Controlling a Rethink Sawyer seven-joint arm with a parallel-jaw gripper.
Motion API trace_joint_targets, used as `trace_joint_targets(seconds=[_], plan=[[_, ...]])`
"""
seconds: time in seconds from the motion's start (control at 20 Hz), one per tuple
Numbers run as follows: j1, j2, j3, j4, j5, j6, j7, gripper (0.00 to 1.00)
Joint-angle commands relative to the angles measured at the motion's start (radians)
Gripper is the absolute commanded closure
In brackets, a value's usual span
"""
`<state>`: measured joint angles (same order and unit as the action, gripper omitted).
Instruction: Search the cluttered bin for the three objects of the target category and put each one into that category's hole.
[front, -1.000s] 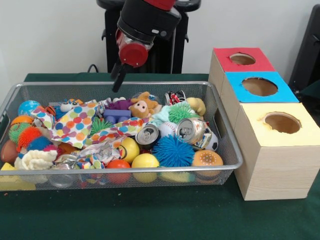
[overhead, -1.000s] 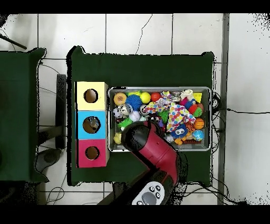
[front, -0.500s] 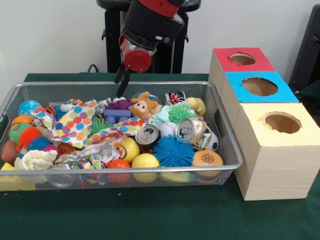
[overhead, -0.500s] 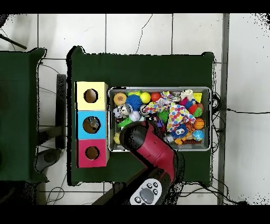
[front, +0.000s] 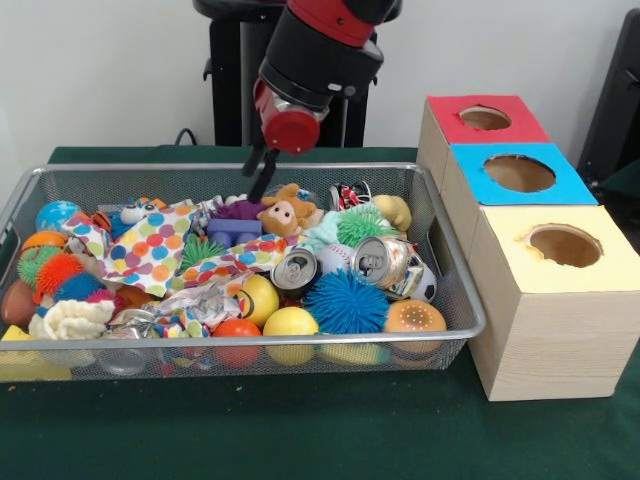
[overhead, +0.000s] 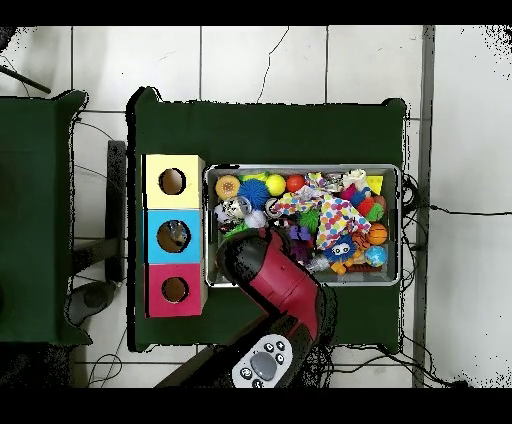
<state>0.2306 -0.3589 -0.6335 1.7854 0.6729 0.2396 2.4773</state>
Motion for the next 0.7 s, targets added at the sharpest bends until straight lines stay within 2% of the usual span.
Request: trace_joint_targets(seconds=[0.05,0.5,0.7], plan=[[0.026,0.058,0.125,0.064,0.07,-0.067,0.288,0.0],[0.061,0.086,0.116,0.064,0.126,-0.087,0.304,0.0],[0.06,0.081,0.14,0.089,0.157,-0.137,0.32,0.0]])
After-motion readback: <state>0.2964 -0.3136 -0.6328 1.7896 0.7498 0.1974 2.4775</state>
